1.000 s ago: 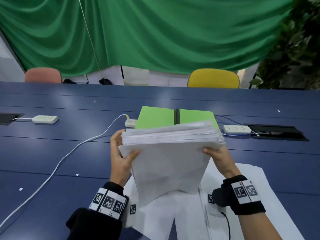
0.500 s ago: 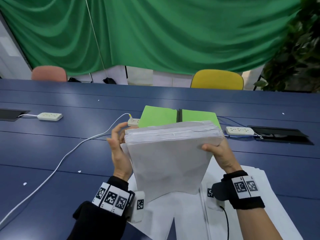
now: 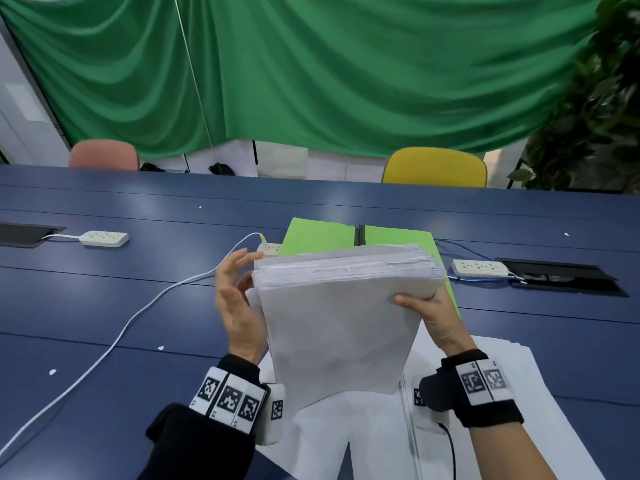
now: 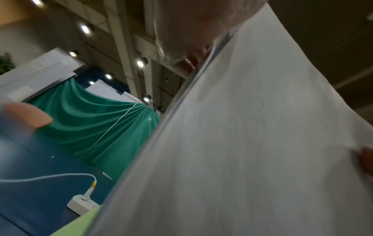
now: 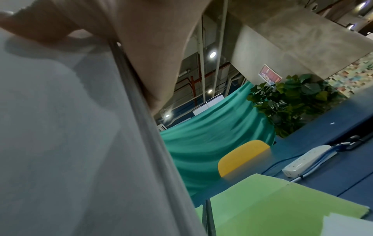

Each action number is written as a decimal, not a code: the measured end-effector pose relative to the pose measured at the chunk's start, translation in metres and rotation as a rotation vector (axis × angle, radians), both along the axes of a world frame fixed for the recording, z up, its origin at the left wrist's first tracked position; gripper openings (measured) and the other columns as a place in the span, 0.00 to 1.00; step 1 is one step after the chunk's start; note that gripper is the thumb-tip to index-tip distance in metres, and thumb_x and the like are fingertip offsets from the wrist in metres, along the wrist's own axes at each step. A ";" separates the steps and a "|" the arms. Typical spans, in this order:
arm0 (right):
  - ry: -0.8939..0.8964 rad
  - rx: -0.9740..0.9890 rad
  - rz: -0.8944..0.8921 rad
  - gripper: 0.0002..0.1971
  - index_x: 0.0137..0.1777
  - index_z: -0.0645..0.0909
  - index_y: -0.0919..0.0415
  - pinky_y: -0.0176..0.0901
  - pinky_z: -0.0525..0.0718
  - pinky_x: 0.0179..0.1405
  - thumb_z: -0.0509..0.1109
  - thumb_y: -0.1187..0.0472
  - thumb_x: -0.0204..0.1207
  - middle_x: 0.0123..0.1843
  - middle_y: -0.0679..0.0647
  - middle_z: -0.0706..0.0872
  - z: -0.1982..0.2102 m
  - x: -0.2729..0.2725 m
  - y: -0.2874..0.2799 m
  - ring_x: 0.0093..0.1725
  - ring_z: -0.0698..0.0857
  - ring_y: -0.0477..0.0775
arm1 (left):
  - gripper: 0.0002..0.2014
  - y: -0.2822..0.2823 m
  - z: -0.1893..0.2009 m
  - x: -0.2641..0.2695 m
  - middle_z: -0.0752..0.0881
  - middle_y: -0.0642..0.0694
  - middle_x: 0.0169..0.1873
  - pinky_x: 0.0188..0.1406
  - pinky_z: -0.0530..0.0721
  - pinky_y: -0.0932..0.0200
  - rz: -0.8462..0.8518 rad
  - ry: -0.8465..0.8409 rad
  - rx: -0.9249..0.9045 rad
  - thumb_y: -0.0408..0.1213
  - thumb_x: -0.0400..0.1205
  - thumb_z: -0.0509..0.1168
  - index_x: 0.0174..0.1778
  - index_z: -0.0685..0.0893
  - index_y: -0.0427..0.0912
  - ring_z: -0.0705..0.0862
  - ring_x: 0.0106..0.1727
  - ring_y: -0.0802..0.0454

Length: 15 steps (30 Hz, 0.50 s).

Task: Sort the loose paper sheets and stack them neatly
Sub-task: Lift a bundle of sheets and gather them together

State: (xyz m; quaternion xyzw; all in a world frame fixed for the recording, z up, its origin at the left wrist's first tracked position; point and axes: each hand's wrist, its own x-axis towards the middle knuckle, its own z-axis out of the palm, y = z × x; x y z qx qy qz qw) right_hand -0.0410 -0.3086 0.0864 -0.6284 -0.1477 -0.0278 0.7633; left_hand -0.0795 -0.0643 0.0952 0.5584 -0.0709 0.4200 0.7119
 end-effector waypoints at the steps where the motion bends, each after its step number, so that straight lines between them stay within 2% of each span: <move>1: 0.000 0.003 -0.003 0.14 0.35 0.89 0.54 0.30 0.85 0.37 0.73 0.72 0.53 0.34 0.42 0.91 0.001 0.000 0.000 0.36 0.88 0.38 | 0.20 -0.003 -0.003 -0.003 0.85 0.54 0.50 0.47 0.78 0.72 0.029 -0.043 0.029 0.66 0.78 0.54 0.54 0.77 0.56 0.83 0.47 0.64; 3: 0.008 0.017 0.005 0.17 0.37 0.91 0.48 0.31 0.85 0.36 0.78 0.68 0.49 0.35 0.42 0.91 0.002 0.001 0.002 0.36 0.88 0.38 | 0.05 -0.005 -0.013 -0.009 0.84 0.64 0.50 0.49 0.77 0.75 0.063 -0.044 0.054 0.48 0.81 0.59 0.51 0.76 0.57 0.82 0.48 0.70; 5: 0.025 0.036 0.013 0.18 0.38 0.91 0.47 0.31 0.85 0.36 0.80 0.59 0.43 0.36 0.43 0.91 0.001 0.001 0.002 0.37 0.88 0.39 | 0.04 -0.002 -0.026 -0.012 0.83 0.67 0.47 0.47 0.77 0.74 0.121 -0.007 0.041 0.40 0.79 0.59 0.44 0.76 0.57 0.81 0.45 0.70; 7: 0.040 0.042 0.007 0.23 0.39 0.90 0.53 0.32 0.85 0.36 0.82 0.55 0.39 0.36 0.44 0.91 0.000 0.001 0.002 0.37 0.88 0.40 | 0.08 0.001 -0.035 -0.015 0.83 0.65 0.46 0.49 0.78 0.67 0.183 0.018 0.067 0.41 0.79 0.61 0.40 0.78 0.62 0.81 0.47 0.64; 10: 0.049 0.053 -0.019 0.31 0.44 0.85 0.56 0.34 0.85 0.36 0.85 0.51 0.35 0.36 0.43 0.91 -0.002 0.003 0.004 0.36 0.88 0.40 | 0.09 0.003 -0.036 -0.019 0.83 0.63 0.47 0.53 0.79 0.61 0.179 0.017 0.086 0.42 0.79 0.64 0.37 0.79 0.64 0.81 0.52 0.60; 12: 0.046 0.085 -0.021 0.29 0.40 0.89 0.54 0.34 0.86 0.37 0.86 0.47 0.34 0.36 0.43 0.91 -0.003 0.004 0.003 0.37 0.88 0.41 | 0.06 0.004 -0.029 -0.019 0.83 0.62 0.50 0.56 0.78 0.58 0.094 0.042 0.087 0.49 0.78 0.66 0.35 0.80 0.62 0.81 0.56 0.57; 13: 0.043 0.102 -0.020 0.28 0.40 0.90 0.50 0.34 0.86 0.38 0.86 0.46 0.34 0.37 0.43 0.91 -0.004 0.004 0.003 0.37 0.88 0.41 | 0.06 0.006 -0.026 -0.018 0.83 0.61 0.52 0.59 0.77 0.55 0.041 0.066 0.085 0.52 0.77 0.67 0.34 0.80 0.61 0.81 0.59 0.54; 15: 0.033 0.138 0.001 0.28 0.41 0.90 0.44 0.34 0.86 0.40 0.86 0.47 0.34 0.38 0.43 0.91 -0.004 0.002 0.001 0.39 0.88 0.41 | 0.10 0.009 -0.021 -0.016 0.80 0.57 0.58 0.62 0.75 0.49 -0.051 0.128 0.065 0.57 0.74 0.68 0.31 0.80 0.60 0.79 0.64 0.44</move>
